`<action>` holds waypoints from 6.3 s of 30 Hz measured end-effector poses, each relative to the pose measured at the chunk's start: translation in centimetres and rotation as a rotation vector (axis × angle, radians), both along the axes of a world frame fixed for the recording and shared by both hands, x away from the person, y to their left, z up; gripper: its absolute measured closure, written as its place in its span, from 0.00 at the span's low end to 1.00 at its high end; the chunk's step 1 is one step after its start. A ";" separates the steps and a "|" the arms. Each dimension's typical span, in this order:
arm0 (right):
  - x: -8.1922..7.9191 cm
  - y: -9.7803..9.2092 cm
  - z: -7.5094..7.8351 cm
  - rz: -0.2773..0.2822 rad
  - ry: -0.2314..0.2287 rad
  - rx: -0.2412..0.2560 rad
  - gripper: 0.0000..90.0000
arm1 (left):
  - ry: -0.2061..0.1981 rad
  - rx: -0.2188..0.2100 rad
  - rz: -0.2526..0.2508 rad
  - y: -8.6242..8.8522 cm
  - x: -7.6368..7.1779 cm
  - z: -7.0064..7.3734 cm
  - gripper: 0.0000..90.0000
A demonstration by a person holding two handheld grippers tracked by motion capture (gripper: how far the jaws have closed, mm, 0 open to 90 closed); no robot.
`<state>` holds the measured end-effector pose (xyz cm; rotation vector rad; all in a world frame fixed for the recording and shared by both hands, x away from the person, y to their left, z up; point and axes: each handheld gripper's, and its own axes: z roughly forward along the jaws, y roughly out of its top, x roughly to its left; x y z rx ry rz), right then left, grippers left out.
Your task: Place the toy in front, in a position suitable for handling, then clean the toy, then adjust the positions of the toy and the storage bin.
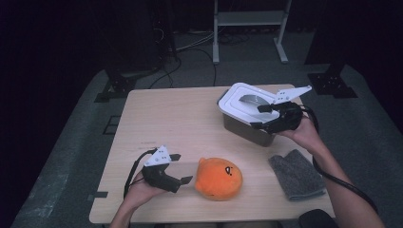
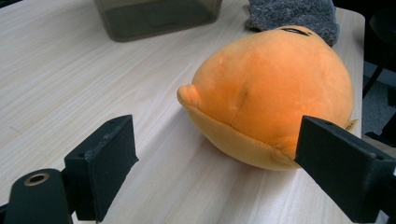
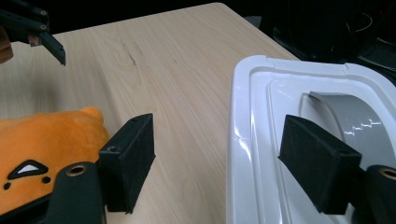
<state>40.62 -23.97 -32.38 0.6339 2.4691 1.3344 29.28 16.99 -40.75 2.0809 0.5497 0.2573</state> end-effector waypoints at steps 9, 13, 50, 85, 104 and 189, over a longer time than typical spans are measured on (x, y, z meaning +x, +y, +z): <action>0.8 -0.1 0.6 -0.014 -0.021 0.000 0.28 | -0.004 0.004 0.004 0.3 -0.1 0.0 0.13; 1.2 -0.4 0.9 -0.034 -0.022 0.000 0.28 | -0.008 0.003 0.008 0.5 0.0 0.1 0.13; 5.8 -0.5 0.8 -0.097 -0.011 -0.022 0.28 | 0.002 0.013 -0.004 0.4 -0.2 -0.2 0.10; 8.8 -0.6 -1.5 -0.114 -0.001 -0.073 0.70 | 0.002 0.001 -0.007 0.8 -0.1 -0.1 0.10; 8.9 -0.7 -1.5 -0.103 0.005 -0.081 0.73 | 0.001 0.004 -0.012 0.7 -0.2 0.0 0.10; 7.0 12.7 -1.5 0.205 0.023 -0.067 0.73 | -0.008 0.003 -0.017 0.8 -0.3 0.2 0.10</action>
